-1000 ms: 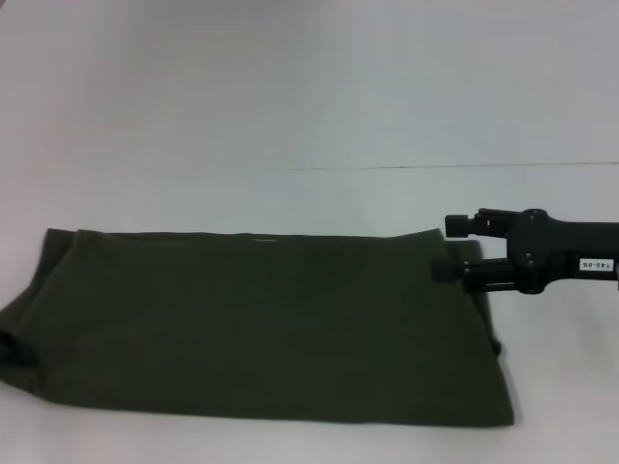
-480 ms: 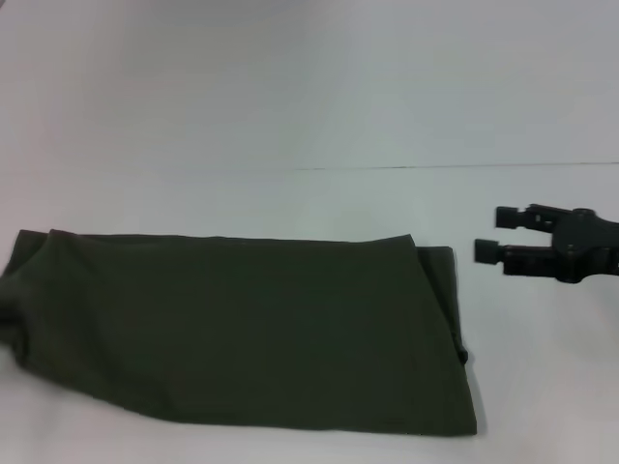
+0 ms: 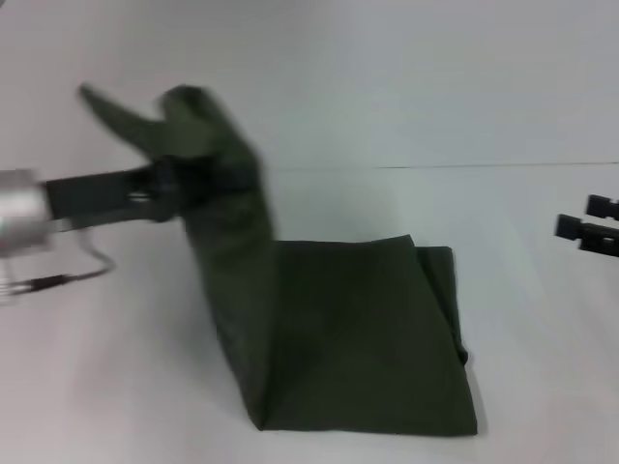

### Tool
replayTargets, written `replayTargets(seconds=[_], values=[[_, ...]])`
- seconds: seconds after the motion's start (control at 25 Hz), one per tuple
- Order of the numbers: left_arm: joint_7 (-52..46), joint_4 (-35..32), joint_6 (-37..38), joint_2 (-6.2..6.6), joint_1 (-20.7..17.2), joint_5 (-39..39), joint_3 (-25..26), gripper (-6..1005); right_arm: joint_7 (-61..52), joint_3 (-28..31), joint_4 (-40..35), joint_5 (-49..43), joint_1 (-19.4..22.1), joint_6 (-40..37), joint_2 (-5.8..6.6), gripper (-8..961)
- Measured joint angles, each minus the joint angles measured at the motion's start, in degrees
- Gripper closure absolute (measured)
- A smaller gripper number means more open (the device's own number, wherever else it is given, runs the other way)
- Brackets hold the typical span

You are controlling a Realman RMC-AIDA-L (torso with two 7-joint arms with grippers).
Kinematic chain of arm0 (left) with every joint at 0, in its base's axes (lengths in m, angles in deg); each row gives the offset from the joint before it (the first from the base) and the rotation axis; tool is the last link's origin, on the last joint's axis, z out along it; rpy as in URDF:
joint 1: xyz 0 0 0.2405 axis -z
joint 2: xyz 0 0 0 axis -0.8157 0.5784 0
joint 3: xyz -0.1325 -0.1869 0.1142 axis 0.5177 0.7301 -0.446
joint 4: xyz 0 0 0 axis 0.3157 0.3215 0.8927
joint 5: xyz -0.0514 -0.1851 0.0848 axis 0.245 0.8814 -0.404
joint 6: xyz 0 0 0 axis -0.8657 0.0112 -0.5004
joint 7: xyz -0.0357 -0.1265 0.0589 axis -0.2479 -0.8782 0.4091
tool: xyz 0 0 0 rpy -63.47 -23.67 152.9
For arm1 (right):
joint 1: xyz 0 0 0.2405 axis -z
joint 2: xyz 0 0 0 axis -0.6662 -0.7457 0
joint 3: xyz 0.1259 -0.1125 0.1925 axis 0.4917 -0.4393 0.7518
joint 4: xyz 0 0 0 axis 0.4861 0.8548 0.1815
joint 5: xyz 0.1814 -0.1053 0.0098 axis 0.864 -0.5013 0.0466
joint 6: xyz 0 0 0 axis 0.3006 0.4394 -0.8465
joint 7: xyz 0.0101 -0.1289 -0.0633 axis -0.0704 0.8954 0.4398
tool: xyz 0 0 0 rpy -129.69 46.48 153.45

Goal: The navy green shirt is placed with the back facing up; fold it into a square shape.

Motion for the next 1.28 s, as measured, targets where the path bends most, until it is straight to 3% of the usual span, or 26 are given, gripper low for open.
replayTargets(seconds=[0.2,0.32,0.4,0.44,0.68,0.76,1.04,1.2,1.28], values=[[-0.09,2.35,-5.76,-6.43,4.52,0.08,-9.33,910,-0.11,2.09,-0.02,0.01,1.68,0.46,0.74,111],[-0.97,6.70,-13.30,-8.25,6.07,0.21,-19.42,909,-0.20,2.79,-0.02,0.01,2.22,0.72,0.91,112],[-2.26,12.17,-17.40,-8.45,7.99,0.46,-27.22,909,-0.32,2.91,-0.02,0.00,2.37,0.79,0.95,113],[-2.47,13.49,-17.88,-8.46,8.63,0.48,-28.62,909,-0.38,2.91,-0.02,-0.01,2.40,0.85,0.98,113],[-3.40,15.69,-15.54,-8.56,10.52,3.36,-29.87,909,-0.56,2.54,0.24,-0.33,2.02,1.71,0.98,116],[-4.46,14.41,-15.36,-8.32,9.73,5.63,-29.78,749,-0.61,2.41,0.32,-0.37,1.88,1.78,0.96,116],[-5.97,9.55,-14.90,-8.24,6.66,9.21,-28.59,545,-0.78,2.37,0.54,-0.21,1.24,1.13,0.40,119],[-2.51,6.54,-13.13,-8.25,4.04,11.95,-28.24,316,-1.47,2.13,0.75,-0.16,0.46,-0.52,-0.03,121],[0.48,6.38,-12.96,-8.22,2.94,12.80,-27.98,289,-2.02,0.85,0.81,-0.45,-0.51,-1.73,-0.42,122]])
